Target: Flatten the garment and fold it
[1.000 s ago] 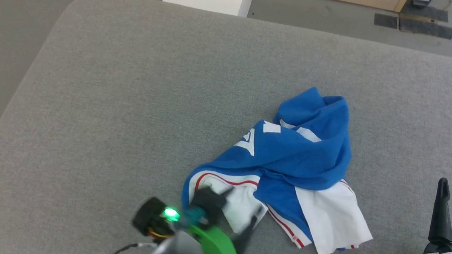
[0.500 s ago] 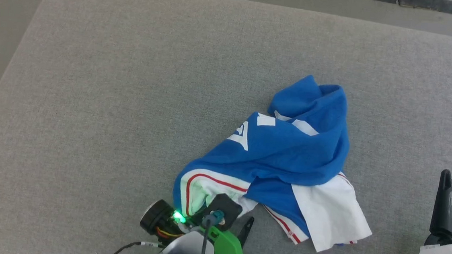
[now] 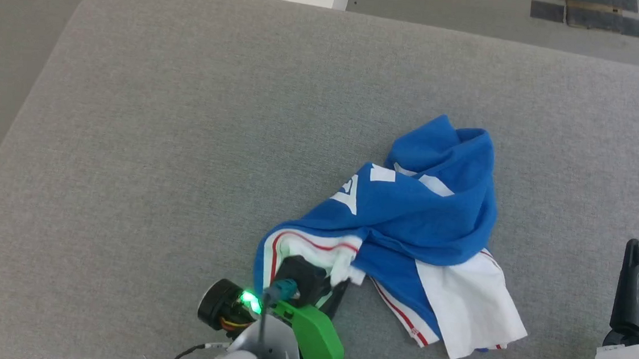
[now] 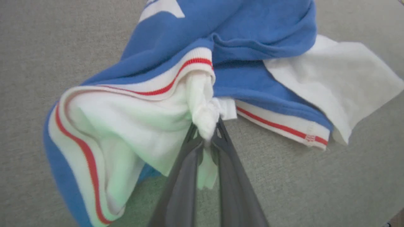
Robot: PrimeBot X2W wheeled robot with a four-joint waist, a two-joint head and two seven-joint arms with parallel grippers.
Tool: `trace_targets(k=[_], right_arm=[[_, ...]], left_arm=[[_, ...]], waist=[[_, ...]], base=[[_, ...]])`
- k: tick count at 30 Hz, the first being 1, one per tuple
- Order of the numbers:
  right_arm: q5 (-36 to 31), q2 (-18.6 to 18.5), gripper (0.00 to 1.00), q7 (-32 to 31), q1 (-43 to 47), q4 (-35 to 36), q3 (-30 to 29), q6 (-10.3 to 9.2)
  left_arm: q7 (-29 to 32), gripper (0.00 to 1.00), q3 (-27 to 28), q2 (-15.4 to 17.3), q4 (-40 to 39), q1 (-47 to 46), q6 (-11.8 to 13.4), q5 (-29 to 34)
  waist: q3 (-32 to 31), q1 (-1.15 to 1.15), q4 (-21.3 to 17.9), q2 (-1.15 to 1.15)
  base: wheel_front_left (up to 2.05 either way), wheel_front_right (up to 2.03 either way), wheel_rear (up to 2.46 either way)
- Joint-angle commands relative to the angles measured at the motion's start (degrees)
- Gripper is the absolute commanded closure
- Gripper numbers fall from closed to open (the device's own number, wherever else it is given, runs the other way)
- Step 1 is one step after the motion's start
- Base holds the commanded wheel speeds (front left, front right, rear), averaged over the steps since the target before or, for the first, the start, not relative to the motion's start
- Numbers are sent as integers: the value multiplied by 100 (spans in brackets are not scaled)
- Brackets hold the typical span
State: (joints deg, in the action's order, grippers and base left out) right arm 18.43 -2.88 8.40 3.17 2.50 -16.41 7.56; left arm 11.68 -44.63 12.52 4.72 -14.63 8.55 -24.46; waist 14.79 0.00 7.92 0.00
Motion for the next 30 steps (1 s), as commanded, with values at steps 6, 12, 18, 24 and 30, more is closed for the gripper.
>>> trace_targets(k=[6,12,18,24,30], right_arm=[[21,1,0,5,72,-53,-47,-8],[117,1,0,55,145,-155,12,-8],[176,1,0,123,189,-234,56,-8],[162,1,0,101,223,-230,42,-8],[138,1,0,73,226,-244,41,-8]], left_arm=[[-235,100,570,-37,-1205,203,-147,-792],[-311,100,1358,20,-2139,455,-31,-1623],[-656,100,2630,122,-1724,911,129,-2621],[-978,100,3234,300,-490,1153,291,-2746],[-1159,0,3259,208,372,1216,385,-2701]], waist=[[-298,0,125,0],[-504,0,175,0],[-530,0,174,0],[-501,0,109,0],[-534,0,71,0]], base=[[0,0,0],[0,0,0],[0,0,0],[0,0,0],[0,0,0]])
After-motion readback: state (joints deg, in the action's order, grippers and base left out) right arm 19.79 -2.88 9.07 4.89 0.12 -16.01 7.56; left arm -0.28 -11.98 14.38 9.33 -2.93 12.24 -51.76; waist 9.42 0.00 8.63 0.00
